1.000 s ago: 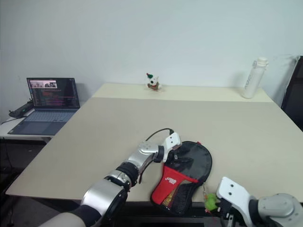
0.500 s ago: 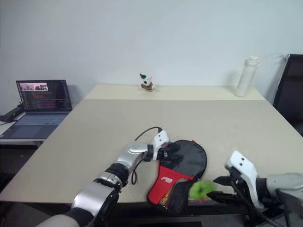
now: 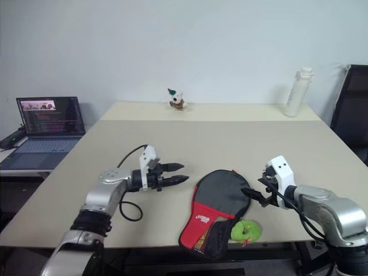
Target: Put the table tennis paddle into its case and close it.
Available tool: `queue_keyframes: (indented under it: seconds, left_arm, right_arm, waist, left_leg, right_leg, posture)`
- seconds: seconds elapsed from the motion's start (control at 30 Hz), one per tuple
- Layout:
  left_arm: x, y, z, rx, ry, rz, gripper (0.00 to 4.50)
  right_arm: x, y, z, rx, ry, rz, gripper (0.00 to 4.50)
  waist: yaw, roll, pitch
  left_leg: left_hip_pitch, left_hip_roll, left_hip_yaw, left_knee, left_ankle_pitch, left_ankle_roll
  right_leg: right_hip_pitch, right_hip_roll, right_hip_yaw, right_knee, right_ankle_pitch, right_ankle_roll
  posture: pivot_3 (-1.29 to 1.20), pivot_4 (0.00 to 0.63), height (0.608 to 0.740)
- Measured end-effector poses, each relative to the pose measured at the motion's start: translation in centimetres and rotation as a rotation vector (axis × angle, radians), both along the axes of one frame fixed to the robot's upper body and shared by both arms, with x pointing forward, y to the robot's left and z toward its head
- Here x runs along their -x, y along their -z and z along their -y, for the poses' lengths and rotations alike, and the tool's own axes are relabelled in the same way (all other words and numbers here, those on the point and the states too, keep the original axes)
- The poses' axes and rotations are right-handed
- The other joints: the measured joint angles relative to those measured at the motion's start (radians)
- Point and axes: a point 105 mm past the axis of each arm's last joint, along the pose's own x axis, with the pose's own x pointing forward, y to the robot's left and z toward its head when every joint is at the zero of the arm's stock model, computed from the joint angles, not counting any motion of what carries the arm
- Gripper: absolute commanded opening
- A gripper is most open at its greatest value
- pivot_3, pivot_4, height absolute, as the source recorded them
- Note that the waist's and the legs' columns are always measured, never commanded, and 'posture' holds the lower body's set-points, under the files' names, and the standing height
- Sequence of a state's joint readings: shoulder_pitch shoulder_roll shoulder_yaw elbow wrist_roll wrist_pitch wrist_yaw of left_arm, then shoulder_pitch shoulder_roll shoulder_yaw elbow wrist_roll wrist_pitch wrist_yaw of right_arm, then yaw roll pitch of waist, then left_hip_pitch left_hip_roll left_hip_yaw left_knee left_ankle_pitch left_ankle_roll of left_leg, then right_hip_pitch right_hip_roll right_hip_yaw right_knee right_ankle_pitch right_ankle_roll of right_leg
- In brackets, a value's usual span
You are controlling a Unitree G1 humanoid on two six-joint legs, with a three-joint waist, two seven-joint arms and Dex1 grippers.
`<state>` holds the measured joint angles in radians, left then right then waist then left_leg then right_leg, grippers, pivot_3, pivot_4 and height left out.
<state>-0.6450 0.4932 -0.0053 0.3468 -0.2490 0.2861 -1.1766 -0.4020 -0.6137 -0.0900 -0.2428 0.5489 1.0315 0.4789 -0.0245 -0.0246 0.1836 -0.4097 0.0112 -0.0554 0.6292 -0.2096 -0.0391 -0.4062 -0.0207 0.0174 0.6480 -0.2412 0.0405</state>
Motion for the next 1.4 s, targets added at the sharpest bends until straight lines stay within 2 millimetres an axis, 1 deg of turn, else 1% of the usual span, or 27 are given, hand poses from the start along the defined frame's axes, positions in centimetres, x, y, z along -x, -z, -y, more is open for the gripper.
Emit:
queue_keyframes:
  seconds: [0.1,0.17,0.3,0.37,0.4,0.47,0.53,0.63,0.73,0.87,0.9,1.0,1.13,1.23,1.4]
  left_arm:
    - [1.1,0.0,-0.3,-0.012,0.02,-0.022,2.86]
    - [1.6,0.1,-0.5,-0.02,0.024,-0.032,2.86]
    - [2.8,0.0,-0.5,-0.028,0.062,-0.05,2.86]
    - [3.7,-0.3,-0.4,-0.034,0.1,-0.056,2.86]
    - [4.2,-0.5,-0.3,-0.037,0.126,-0.059,2.86]
    - [4.8,-0.9,-0.1,-0.046,0.16,-0.061,2.86]
    - [5.4,-1.2,0.3,-0.055,0.198,-0.054,2.86]
    - [5.7,-1.6,0.7,-0.05,0.212,-0.047,2.86]
    - [5.8,-1.6,0.7,-0.042,0.214,-0.056,2.86]
    - [5.7,-1.7,0.7,-0.04,0.211,-0.056,2.86]
    - [5.7,-1.7,0.7,-0.04,0.208,-0.056,2.86]
    - [5.6,-1.7,0.7,-0.041,0.201,-0.053,2.86]
    - [5.6,-1.6,0.8,-0.043,0.196,-0.052,2.86]
    - [5.6,-1.5,0.8,-0.043,0.194,-0.054,2.86]
    - [5.6,-1.3,0.9,-0.047,0.194,-0.054,2.86]
  right_arm:
    - [-1.7,1.2,0.3,-0.024,0.088,0.003,4.42]
    - [-2.4,2.0,0.3,-0.032,0.126,-0.011,4.42]
    - [-2.9,3.9,-0.2,-0.072,0.168,-0.063,4.42]
    - [-3.0,3.8,-0.6,-0.109,0.172,-0.071,4.42]
    - [-3.0,3.8,-0.8,-0.116,0.168,-0.076,4.25]
    - [-3.0,3.9,-1.1,-0.123,0.161,-0.084,3.9]
    - [-3.2,4.0,-1.6,-0.129,0.145,-0.096,3.25]
    - [-3.2,4.0,-2.6,-0.126,0.092,-0.108,2.23]
    - [-3.7,3.6,-3.1,-0.1,0.06,-0.096,1.2]
    - [-4.6,3.2,-3.5,-0.038,0.008,-0.064,0.08]
    - [-5.0,3.1,-3.7,-0.024,-0.009,-0.055,0.02]
    - [-6.0,2.8,-4.1,0.008,-0.035,-0.037,0.02]
    - [-7.8,1.7,-5.1,0.041,-0.069,0.014,0.02]
    - [-8.8,1.3,-5.9,0.054,-0.088,0.034,0.02]
    - [-9.7,0.9,-7.8,0.071,-0.143,0.058,0.02]
  waist:
    - [-0.004,0.0,0.0]
    - [-0.004,0.001,0.0]
    - [-0.005,0.001,0.0]
    - [-0.006,0.001,0.0]
    - [-0.006,0.001,0.0]
    - [-0.007,0.001,0.0]
    - [-0.007,0.001,0.0]
    - [-0.008,0.001,0.001]
    - [-0.009,0.001,0.001]
    - [-0.015,0.001,0.001]
    - [-0.018,0.001,0.001]
    - [-0.023,0.002,0.001]
    - [-0.027,0.002,0.001]
    - [-0.027,0.002,0.002]
    - [-0.029,0.002,0.002]
  left_leg:
    - [0.001,0.0,0.0,0.0,0.0,0.0]
    - [0.001,0.001,0.001,0.0,0.0,0.0]
    - [0.001,0.001,0.001,0.0,0.0,0.0]
    - [0.001,0.001,0.001,0.0,0.0,0.0]
    - [0.001,0.001,0.002,0.0,0.0,0.0]
    - [0.002,0.002,0.002,0.0,0.0,0.0]
    - [0.003,0.002,0.002,0.0,0.0,0.0]
    - [0.003,0.002,0.002,0.0,0.0,0.0]
    - [0.003,0.002,0.003,0.0,0.0,0.0]
    - [0.004,0.003,0.004,0.0,0.0,0.0]
    - [0.005,0.003,0.004,0.0,0.0,0.001]
    - [0.006,0.003,0.005,0.0,0.0,0.001]
    - [0.008,0.002,0.007,0.0,0.001,0.001]
    - [0.008,0.002,0.007,0.0,0.001,0.001]
    - [0.008,0.002,0.007,-0.001,0.001,0.001]
  right_leg:
    - [0.0,0.0,0.0,0.0,0.001,-0.002]
    - [0.0,0.001,0.0,0.0,0.001,-0.002]
    - [0.0,0.001,0.001,0.0,0.001,-0.003]
    - [0.0,0.001,0.001,0.001,0.002,-0.003]
    - [0.0,0.001,0.001,0.001,0.002,-0.003]
    - [0.0,0.001,0.001,0.001,0.002,-0.004]
    - [0.0,0.002,0.002,0.002,0.002,-0.005]
    - [0.0,0.002,0.002,0.002,0.002,-0.005]
    - [0.0,0.003,0.002,0.002,0.002,-0.005]
    - [0.0,0.003,0.003,0.003,0.002,-0.005]
    - [0.0,0.003,0.003,0.003,0.002,-0.005]
    - [0.0,0.003,0.005,0.004,0.002,-0.006]
    - [0.0,0.003,0.006,0.007,0.002,-0.006]
    - [-0.001,0.003,0.007,0.008,0.001,-0.007]
    - [-0.002,0.003,0.007,0.011,0.0,-0.009]
  posture:
    - [0.0,0.15,0.74]
    - [0.0,0.15,0.74]
    - [0.0,0.15,0.74]
    - [0.0,0.15,0.74]
    - [0.0,0.15,0.74]
    - [0.0,0.15,0.74]
    - [0.0,0.15,0.74]
    - [0.0,0.15,0.74]
    - [0.0,0.15,0.74]
    - [0.0,0.15,0.74]
    - [0.0,0.15,0.74]
    - [0.0,0.15,0.74]
    - [0.0,0.15,0.74]
    - [0.0,0.15,0.74]
    - [0.0,0.15,0.74]
